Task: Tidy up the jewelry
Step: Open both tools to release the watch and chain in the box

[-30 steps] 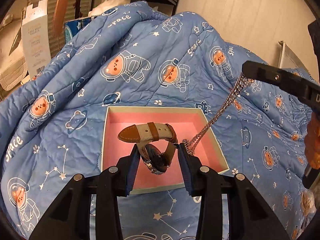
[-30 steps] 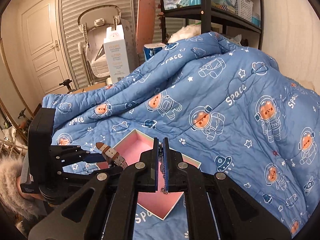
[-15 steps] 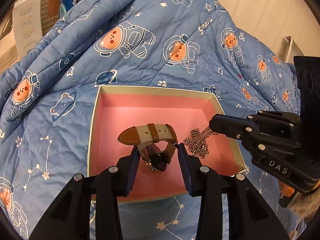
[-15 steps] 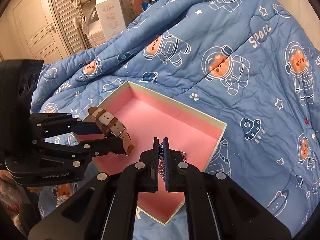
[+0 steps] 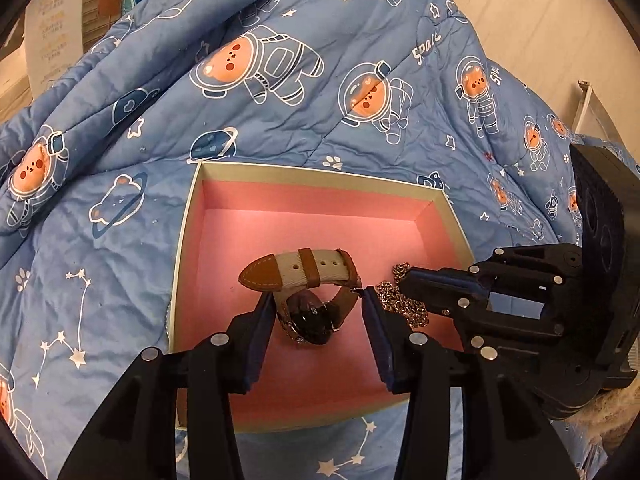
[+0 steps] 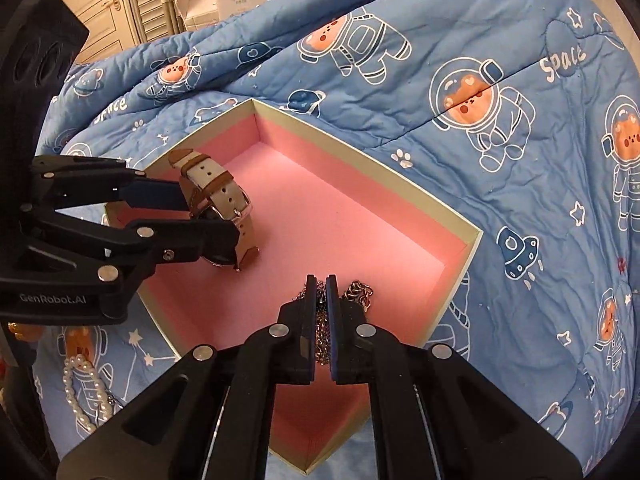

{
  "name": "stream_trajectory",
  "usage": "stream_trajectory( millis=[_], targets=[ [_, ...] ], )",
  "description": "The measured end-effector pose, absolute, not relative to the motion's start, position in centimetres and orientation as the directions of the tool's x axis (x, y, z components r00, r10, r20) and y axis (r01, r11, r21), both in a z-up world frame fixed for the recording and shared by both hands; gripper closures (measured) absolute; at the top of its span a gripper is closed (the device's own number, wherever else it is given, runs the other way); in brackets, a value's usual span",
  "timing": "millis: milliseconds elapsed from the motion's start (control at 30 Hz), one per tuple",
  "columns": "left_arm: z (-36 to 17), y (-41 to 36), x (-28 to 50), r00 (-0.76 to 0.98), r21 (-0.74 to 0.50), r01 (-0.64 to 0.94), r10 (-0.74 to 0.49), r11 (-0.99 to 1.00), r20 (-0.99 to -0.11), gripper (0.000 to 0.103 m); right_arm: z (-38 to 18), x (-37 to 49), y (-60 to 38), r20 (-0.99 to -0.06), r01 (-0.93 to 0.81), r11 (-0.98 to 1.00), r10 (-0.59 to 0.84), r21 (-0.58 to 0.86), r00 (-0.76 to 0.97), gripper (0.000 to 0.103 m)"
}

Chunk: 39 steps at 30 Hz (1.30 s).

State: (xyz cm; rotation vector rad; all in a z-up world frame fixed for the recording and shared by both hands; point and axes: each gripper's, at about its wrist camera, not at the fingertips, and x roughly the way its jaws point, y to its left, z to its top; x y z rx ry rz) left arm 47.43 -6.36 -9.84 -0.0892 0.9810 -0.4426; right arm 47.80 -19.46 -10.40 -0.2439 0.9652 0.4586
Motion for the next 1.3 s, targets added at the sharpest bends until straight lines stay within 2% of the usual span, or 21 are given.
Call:
stream_trajectory(
  millis=[167, 233, 267, 300, 367, 433, 467, 567, 700, 1133, 1300],
  targets=[
    [-9.3, -5.6, 47.7, 0.499, -0.293, 0.282, -0.4, 0.914, -0.768, 0.046, -10.7, 47.5, -19.2, -0.832, -0.499, 0.867, 0.269, -0.011, 0.485, 0.095],
    [-8.7, -5.2, 47.8, 0.513, -0.322, 0.272, -0.42, 0.907, -0.749, 0.04, -10.6, 47.3, -19.1, -0.827, -0.507, 0.862, 0.272, -0.019, 0.493, 0.077],
    [-8.3, -5.0, 47.8, 0.521, -0.332, 0.268, -0.426, 0.904, -0.74, 0.038, -10.5, 47.1, -19.1, -0.818, -0.509, 0.86, 0.277, -0.022, 0.504, 0.052],
    [-8.0, -4.9, 47.8, 0.529, -0.337, 0.264, -0.428, 0.904, -0.733, 0.035, -10.2, 46.9, -19.0, -0.803, -0.51, 0.86, 0.286, -0.027, 0.524, 0.038],
    [-7.2, -4.6, 47.6, 0.544, -0.342, 0.265, -0.433, 0.902, -0.719, 0.032, -9.6, 46.4, -19.0, -0.773, -0.502, 0.864, 0.288, -0.045, 0.565, 0.038],
    [-6.4, -4.1, 47.3, 0.565, -0.34, 0.264, -0.43, 0.903, -0.704, 0.02, -9.2, 46.1, -19.2, -0.762, -0.491, 0.87, 0.29, -0.041, 0.579, 0.038],
    [-6.0, -3.8, 47.0, 0.582, -0.331, 0.257, -0.418, 0.908, -0.697, 0.018, -9.0, 45.9, -19.2, -0.756, -0.488, 0.872, 0.293, -0.04, 0.586, 0.037],
    [-5.3, -2.6, 45.3, 0.629, -0.295, 0.226, -0.371, 0.928, -0.683, 0.008, -8.4, 44.4, -19.7, -0.721, -0.455, 0.889, 0.284, -0.049, 0.632, 0.015],
    [-5.6, -1.3, 41.9, 0.656, -0.262, 0.218, -0.34, 0.94, -0.674, 0.007, -7.7, 41.3, -21.1, -0.669, -0.386, 0.923, 0.286, -0.001, 0.685, 0.008],
    [-9.3, 0.2, 29.2, 0.671, -0.118, 0.215, -0.235, 0.969, -0.703, 0.007, -10.1, 30.0, -23.9, -0.671, -0.29, 0.951, 0.282, 0.104, 0.685, 0.008],
    [-10.3, 0.3, 25.8, 0.669, -0.15, 0.205, -0.251, 0.967, -0.7, 0.007, -10.8, 26.3, -24.3, -0.679, -0.25, 0.958, 0.279, 0.144, 0.679, 0.008]
  ],
)
